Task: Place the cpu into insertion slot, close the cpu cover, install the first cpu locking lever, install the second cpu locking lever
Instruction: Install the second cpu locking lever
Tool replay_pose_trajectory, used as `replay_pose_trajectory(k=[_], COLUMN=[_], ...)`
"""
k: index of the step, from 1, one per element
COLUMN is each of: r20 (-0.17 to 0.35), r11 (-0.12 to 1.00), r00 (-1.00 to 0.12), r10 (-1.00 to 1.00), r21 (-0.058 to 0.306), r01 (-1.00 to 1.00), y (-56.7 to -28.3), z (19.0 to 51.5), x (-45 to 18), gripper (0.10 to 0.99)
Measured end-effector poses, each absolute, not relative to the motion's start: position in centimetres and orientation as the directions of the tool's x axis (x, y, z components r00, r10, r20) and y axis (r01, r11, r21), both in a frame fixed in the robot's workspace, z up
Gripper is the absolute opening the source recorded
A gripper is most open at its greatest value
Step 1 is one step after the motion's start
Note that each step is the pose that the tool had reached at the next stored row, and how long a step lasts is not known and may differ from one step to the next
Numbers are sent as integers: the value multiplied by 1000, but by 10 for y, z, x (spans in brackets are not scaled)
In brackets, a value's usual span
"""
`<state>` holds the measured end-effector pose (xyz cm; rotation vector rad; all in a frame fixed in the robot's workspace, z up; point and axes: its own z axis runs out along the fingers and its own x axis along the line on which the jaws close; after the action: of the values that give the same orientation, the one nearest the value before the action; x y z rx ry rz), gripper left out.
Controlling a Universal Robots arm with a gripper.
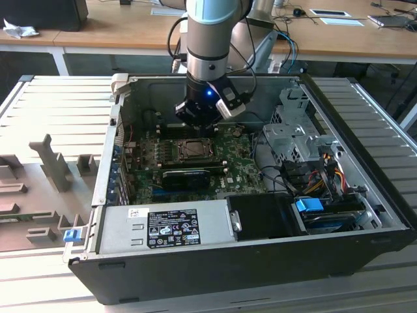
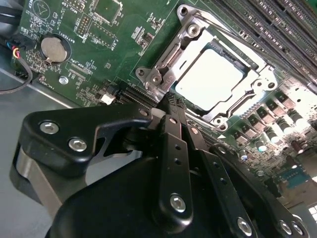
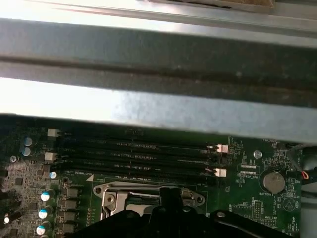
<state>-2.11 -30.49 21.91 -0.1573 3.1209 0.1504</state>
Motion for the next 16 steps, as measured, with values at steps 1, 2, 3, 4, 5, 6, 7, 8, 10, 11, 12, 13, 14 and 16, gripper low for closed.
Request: replay_pose_trajectory(k=[1,2,3,4,5,6,7,8,10,11,12,13,14,16], r20=[-18,-18,-18,-18,-18,-18,-18,-18,-17,-17,-17,-16,-17,-16], r11=[990,990,990,990,990,990,990,990,990,990,990,990,990,990], r00=[-995,-995,-995,-995,-995,-995,-995,-995,-995,-995,-995,-995,-995,-995], r10=[-100,-100,-100,-100,-100,-100,-100,-100,-100,-100,-100,-100,-100,-100], r21=[95,95,95,95,95,95,95,95,95,95,95,95,96,95], r01=[-101,-101,-101,-101,-101,-101,-101,-101,-101,-101,-101,-101,-101,-101], y=[-306,-307,-308,-309,-309,-311,-312,-312,-312,-312,-312,-312,-313,-314], z=[219,219,219,219,219,219,219,219,223,224,227,228,228,228], x=[-21,-21,-21,-21,-21,-21,-21,-21,-21,-21,-21,-21,-21,-21], gripper=[106,106,106,106,106,106,106,106,106,106,106,106,106,106])
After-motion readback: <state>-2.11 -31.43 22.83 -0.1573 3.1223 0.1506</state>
